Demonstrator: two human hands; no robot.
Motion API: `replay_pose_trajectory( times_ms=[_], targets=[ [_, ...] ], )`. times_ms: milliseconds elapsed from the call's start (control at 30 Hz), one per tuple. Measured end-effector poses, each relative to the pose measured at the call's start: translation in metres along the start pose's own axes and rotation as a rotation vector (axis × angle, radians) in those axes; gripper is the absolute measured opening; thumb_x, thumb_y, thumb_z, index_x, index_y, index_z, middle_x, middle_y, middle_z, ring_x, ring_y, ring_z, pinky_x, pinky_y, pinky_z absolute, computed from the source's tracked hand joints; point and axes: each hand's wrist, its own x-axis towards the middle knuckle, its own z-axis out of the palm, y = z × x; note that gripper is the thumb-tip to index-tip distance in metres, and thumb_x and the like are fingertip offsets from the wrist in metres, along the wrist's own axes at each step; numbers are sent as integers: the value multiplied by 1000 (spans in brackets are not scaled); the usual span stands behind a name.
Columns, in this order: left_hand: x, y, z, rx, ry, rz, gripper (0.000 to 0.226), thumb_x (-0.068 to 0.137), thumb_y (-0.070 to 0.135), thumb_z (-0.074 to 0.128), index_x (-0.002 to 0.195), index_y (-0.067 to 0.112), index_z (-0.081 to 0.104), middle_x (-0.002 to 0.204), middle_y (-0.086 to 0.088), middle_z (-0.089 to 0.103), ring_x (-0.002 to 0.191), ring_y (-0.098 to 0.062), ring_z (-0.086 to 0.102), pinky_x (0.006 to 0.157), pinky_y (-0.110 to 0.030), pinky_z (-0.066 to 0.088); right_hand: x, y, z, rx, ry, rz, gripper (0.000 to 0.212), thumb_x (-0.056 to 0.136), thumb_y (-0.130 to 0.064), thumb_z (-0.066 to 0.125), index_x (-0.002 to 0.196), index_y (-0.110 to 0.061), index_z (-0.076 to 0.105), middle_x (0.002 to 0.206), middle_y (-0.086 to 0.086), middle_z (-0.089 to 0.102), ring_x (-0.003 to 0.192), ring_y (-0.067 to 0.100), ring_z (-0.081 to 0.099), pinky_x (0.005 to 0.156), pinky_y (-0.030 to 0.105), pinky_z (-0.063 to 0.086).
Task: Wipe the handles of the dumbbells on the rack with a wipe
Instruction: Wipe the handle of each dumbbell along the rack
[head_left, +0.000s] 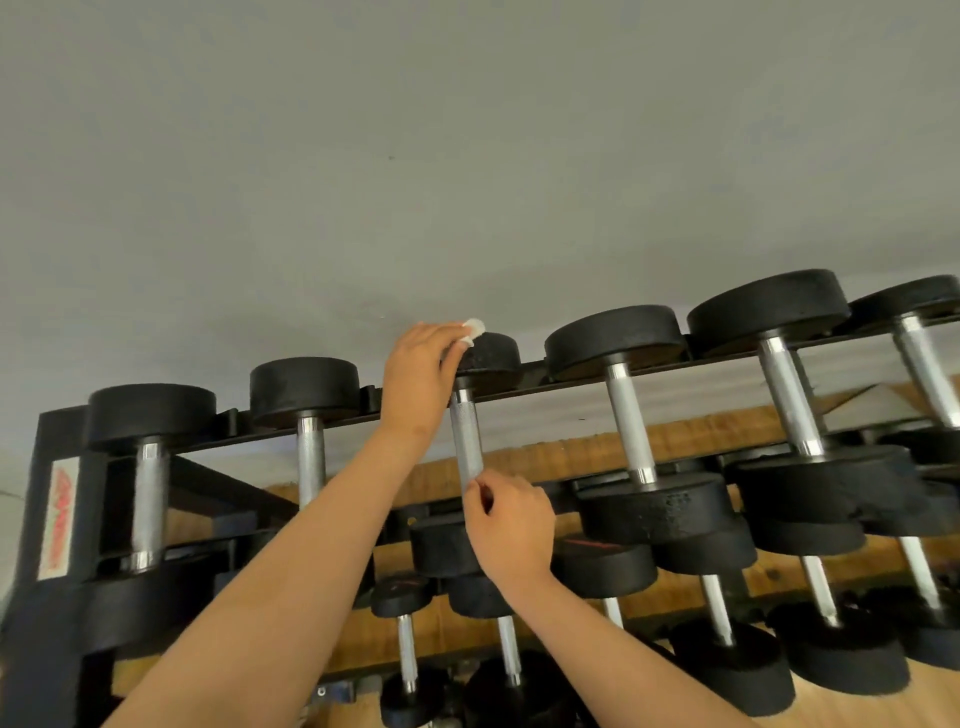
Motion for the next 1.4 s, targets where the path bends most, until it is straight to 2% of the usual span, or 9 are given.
replay_pose_trajectory(
  times_ms=[200, 400, 567, 700, 833, 933, 1100, 1300, 1400],
  targets=[
    [-15, 0, 8, -53, 69, -39, 21, 94, 12, 61, 113, 12, 71, 121, -4, 67, 114, -17, 58, 106, -42, 43, 28, -5, -29, 315, 4, 136, 5, 92, -20, 59, 90, -24, 61, 86, -10, 61, 81, 3, 57, 72, 21, 49],
    [-13, 1, 3, -124, 70, -111, 23, 88, 9, 67, 110, 18, 70, 118, 5, 66, 111, -12, 58, 100, -40, 47, 113, -27, -63, 333, 123, -212, 17, 91, -11, 63, 107, -13, 63, 103, -10, 51, 102, 8, 51, 88, 13, 41],
    [-15, 6, -4, -213, 38, -198, 39, 92, 14, 65, 127, 23, 48, 123, 7, 65, 113, -6, 58, 97, -17, 45, 143, -29, -54, 242, -48, -346, 15, 89, -11, 65, 104, -13, 67, 105, -2, 62, 103, 10, 52, 85, 8, 34],
    [-23, 6, -7, -235, -11, -196, 50, 94, 8, 61, 139, 19, 41, 132, 9, 57, 118, 4, 50, 92, 1, 32, 148, -30, -51, 143, -51, -459, 17, 86, -10, 66, 103, -12, 69, 101, 0, 64, 102, 13, 50, 86, 24, 42],
    [-34, 6, -4, -251, 37, -216, 53, 95, -1, 54, 142, 19, 40, 139, 1, 52, 124, -1, 49, 102, -12, 39, 151, -39, -46, -36, -17, -596, 23, 82, -1, 62, 100, -9, 73, 101, 6, 64, 101, 27, 52, 82, 33, 41],
    [-45, 14, -3, -293, 127, -339, 49, 98, 2, 49, 144, 17, 39, 144, 2, 48, 132, -3, 43, 106, -10, 33, 150, -41, -42, -90, -53, -673, 23, 73, 6, 66, 92, -2, 74, 95, 12, 66, 92, 34, 59, 71, 38, 50],
    [-99, 25, 14, -254, 233, -558, 45, 99, 15, 51, 143, 15, 40, 145, 4, 44, 135, -5, 37, 113, -24, 29, 144, -38, -50, -97, -154, -623, 26, 90, -11, 59, 113, -4, 66, 118, 6, 56, 112, 20, 46, 81, 29, 49],
    [-148, 28, 41, -163, 298, -903, 37, 98, 29, 51, 132, 12, 47, 130, -4, 51, 105, -16, 51, 95, -32, 42, 147, -43, -50, -19, -198, -508, 17, 89, -8, 62, 104, -3, 68, 114, 6, 57, 110, 21, 47, 88, 34, 46],
    [-141, 25, 42, -148, 272, -1018, 42, 97, 39, 51, 130, 13, 49, 131, -5, 52, 116, -23, 52, 100, -44, 43, 141, -31, -49, 43, -186, -475, 13, 88, -7, 63, 99, -4, 69, 109, 7, 58, 107, 20, 50, 90, 30, 44]
  ],
)
